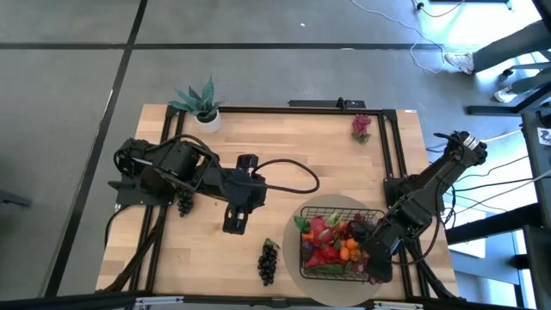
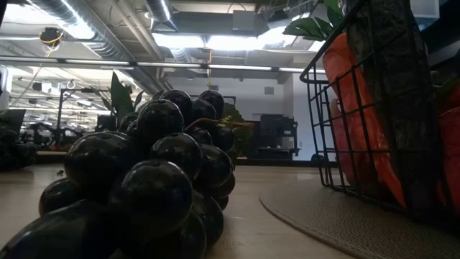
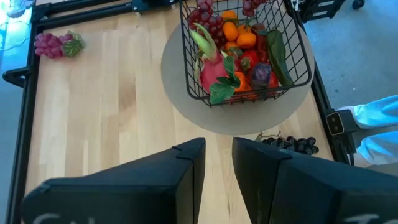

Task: Build produce basket
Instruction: Put the bottom red grapes into the black wire basket, then put the bottom black grapes into the black wire basket

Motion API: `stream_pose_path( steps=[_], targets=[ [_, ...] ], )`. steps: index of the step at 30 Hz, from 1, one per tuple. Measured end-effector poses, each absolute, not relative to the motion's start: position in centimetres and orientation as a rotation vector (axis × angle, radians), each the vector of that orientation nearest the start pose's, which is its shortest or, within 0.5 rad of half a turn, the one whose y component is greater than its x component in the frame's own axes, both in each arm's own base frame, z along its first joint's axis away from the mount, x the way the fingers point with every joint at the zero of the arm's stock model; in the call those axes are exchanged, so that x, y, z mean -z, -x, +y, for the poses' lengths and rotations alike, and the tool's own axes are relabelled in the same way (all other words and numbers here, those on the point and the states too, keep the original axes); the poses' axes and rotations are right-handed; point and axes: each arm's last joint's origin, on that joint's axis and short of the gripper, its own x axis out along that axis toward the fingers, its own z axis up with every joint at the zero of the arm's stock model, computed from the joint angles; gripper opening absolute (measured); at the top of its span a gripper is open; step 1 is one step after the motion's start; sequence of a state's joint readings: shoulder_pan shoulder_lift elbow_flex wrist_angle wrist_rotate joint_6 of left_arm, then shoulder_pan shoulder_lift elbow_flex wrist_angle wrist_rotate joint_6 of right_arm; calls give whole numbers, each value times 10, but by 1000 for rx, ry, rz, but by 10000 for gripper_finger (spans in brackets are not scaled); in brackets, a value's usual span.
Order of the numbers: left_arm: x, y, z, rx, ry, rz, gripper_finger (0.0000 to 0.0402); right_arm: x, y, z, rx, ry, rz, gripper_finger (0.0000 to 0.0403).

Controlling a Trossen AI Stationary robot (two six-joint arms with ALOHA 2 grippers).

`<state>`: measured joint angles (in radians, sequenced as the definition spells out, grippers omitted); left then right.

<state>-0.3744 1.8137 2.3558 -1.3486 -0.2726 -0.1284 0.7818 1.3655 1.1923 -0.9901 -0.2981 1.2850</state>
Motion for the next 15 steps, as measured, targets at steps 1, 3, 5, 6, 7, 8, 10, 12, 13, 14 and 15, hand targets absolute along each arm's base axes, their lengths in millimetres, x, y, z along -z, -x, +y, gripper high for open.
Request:
stream_pose_path(
  steps=[1,3,5,6,7,8,10,12,13,14,15],
  targets=[
    [-468,-309,-113,47,-135,770,69,-291,-175,186,-60,-731,1553,3],
    [-468,-308,-113,46,-136,775,69,-291,-175,186,-61,-729,1552,13],
    [-468,-308,-113,45,-133,774,69,-291,-175,186,-61,-729,1553,28],
    [-468,-308,-113,45,-133,775,69,-291,-175,186,-61,-729,1553,37],
    [-468,-308,-113,45,-133,774,69,-291,-175,186,-61,-728,1553,46],
    [-468,-308,-113,45,-133,774,69,-291,-175,186,-62,-727,1552,55],
    [-468,-308,-113,45,-133,774,69,-291,-175,186,-65,-724,1553,69],
    [-468,-308,-113,45,-132,774,69,-291,-175,186,-69,-725,1557,73],
    [-468,-308,-113,44,-130,774,69,-291,-175,186,-79,-726,1567,74],
    [-468,-308,-113,40,-119,774,69,-291,-175,187,-95,-725,1579,73],
    [-468,-308,-113,35,-107,774,69,-292,-174,187,-116,-725,1595,73]
  ],
)
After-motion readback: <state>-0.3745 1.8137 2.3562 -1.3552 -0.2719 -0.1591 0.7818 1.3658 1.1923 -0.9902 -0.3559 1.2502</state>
